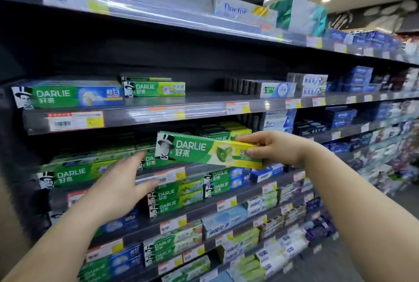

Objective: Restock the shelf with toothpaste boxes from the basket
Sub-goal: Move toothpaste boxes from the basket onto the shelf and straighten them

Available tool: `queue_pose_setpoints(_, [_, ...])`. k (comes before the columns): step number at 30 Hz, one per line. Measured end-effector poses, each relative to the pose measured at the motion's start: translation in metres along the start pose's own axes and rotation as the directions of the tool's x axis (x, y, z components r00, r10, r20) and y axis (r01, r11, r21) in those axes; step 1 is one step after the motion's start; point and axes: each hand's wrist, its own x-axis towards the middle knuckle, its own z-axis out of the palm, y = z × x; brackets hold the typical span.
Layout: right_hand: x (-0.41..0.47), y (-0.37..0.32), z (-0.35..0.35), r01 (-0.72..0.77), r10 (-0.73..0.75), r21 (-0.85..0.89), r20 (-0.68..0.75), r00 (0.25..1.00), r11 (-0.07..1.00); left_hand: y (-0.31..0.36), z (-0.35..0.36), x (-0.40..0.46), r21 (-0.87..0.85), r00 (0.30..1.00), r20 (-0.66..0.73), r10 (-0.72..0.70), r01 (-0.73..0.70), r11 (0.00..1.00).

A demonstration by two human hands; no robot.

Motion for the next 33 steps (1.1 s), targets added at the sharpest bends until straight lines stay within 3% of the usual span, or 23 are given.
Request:
queue_pose_setpoints(5, [0.028,0.030,-0.037,0.104,-0.115,0.158,0.063,0.991,0.982,0.029,0.016,0.019,0.027,0.996,-0.040,-0.084,0.085,0.996])
queue_pose_setpoints(8, [0.045,0.040,-0.068,0.214,-0.218,0.076,0.057,0.974,0.974,0.051,0.027,0.028,0.033,0.987,-0.075,-0.143,0.146,0.989])
queue_pose_setpoints(13, [0.079,0.041,-0.124,0.339,-0.336,0.120,-0.040,0.941,0.933,0.081,0.042,0.039,-0.038,0.973,-0.148,-0.178,0.174,0.984])
queue_pose_setpoints(17, [0.108,0.041,-0.146,0.366,-0.365,0.122,-0.028,0.930,0.923,0.099,0.051,0.044,-0.050,0.962,-0.170,-0.214,0.208,0.977])
queue_pose_setpoints(30, [0.170,0.037,-0.172,0.420,-0.411,0.161,-0.085,0.908,0.893,0.129,0.036,0.090,-0.026,0.960,-0.258,-0.105,0.102,0.994])
queue_pose_setpoints(33, [0.186,0.032,-0.181,0.435,-0.426,0.077,-0.108,0.898,0.897,0.124,0.034,0.097,-0.007,0.959,-0.269,-0.090,0.091,0.996])
